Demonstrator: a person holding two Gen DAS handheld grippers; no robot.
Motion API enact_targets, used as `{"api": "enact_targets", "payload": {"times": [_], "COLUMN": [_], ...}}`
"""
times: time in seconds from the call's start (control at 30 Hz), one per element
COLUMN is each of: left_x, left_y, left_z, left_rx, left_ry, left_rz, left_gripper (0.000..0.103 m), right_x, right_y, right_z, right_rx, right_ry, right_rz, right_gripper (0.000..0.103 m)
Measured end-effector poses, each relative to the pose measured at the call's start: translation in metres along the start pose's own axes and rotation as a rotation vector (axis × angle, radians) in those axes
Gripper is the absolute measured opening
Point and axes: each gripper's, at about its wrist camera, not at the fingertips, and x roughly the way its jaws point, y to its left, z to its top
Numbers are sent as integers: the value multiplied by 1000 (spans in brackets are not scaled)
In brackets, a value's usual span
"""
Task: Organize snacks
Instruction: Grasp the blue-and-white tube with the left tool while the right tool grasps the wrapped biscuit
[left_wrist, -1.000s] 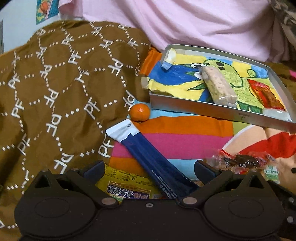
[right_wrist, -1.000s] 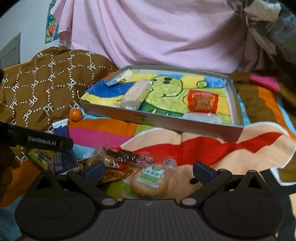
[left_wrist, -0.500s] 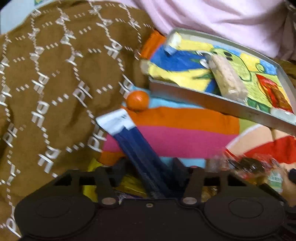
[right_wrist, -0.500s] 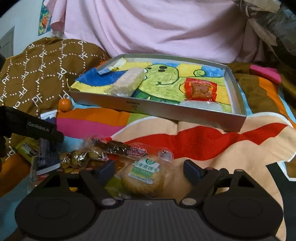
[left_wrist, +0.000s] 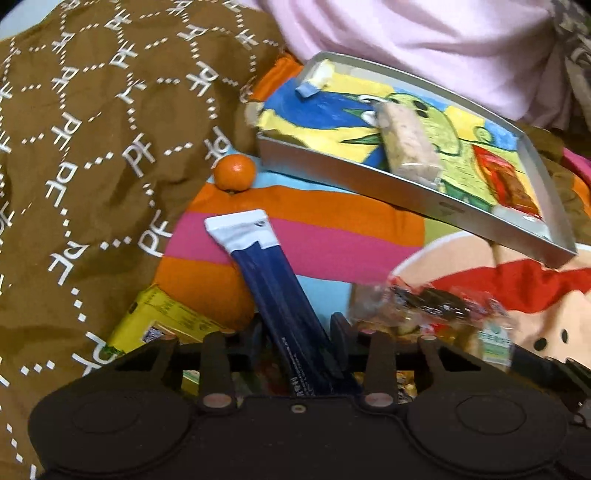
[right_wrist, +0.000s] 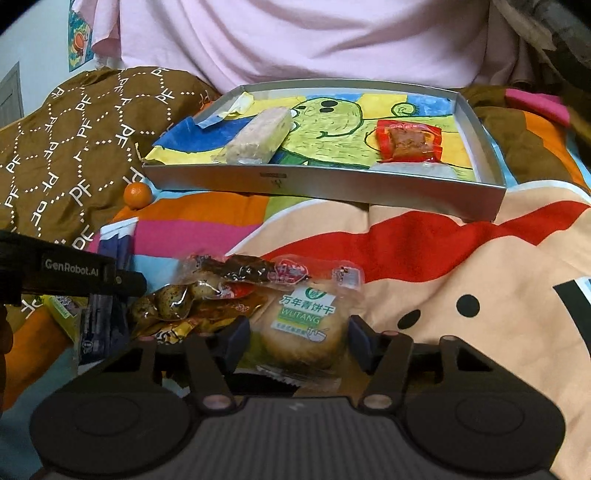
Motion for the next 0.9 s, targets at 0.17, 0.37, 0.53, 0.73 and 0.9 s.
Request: {"api": "enact_targets", "payload": {"times": [0.17,0.37,0.53,0.73,0.9], "left_x": [-6,-1,8,2,-13], "left_y": [-12,-10,1,-3,-24], "left_z": [-3,-2,1,-1,-5], "left_rx": [59,107,76,35,64], "left_ry": [-10,-14,28,23,-6], "left_rz": [-7,34,27,16,22], "left_gripper": [31,43,33,25,24], "right_x": [-6,-4,0,-3,-10], "right_y": [4,8,8,9,18], "right_z": [-1,-2,-3,-2,-3], "right_rx": [-20,-52,-58,-74,-166], "right_ry": [18,21,24,22,22], "right_rz": [-8,-16,-15,-22,-58], "right_gripper": [61,63,64,60,58]}}
